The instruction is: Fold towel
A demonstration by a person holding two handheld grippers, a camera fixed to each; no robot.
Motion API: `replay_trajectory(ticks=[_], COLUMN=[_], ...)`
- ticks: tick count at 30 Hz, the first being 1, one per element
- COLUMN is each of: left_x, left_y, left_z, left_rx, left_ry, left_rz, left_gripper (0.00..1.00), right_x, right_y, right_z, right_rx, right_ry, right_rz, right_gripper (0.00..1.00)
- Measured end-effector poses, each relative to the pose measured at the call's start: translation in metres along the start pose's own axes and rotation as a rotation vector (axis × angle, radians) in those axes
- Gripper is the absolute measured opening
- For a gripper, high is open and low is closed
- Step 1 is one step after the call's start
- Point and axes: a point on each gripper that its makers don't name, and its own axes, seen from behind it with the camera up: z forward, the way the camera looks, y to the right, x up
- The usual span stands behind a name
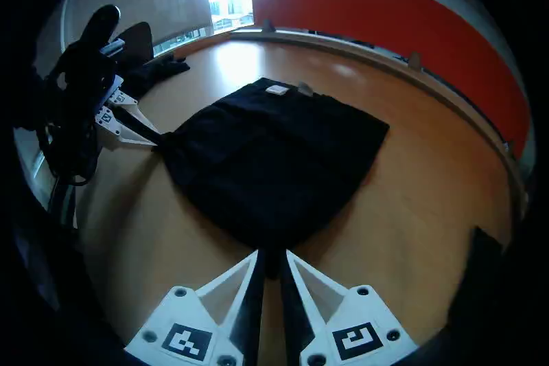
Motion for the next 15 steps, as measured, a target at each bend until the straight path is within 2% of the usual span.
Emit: replay_trajectory(ticks=[5, 15], left_x=[0.008, 0.028], left_y=[0.000, 0.006], left_z=[-0.010, -0.044], left_rx=[0.006, 0.001], left_ry=[0.012, 0.048], left_rz=[-0.027, -0.051], left_gripper=[0.20, 0.20], right_x=[0.012, 0.036], right_y=[0.001, -0.001], right_z=[-0.008, -0.032], right_rx=[-0.007, -0.009], right_ry=[0.018, 0.039], right_rz=[-0.003, -0.003], right_gripper=[0.14, 0.14])
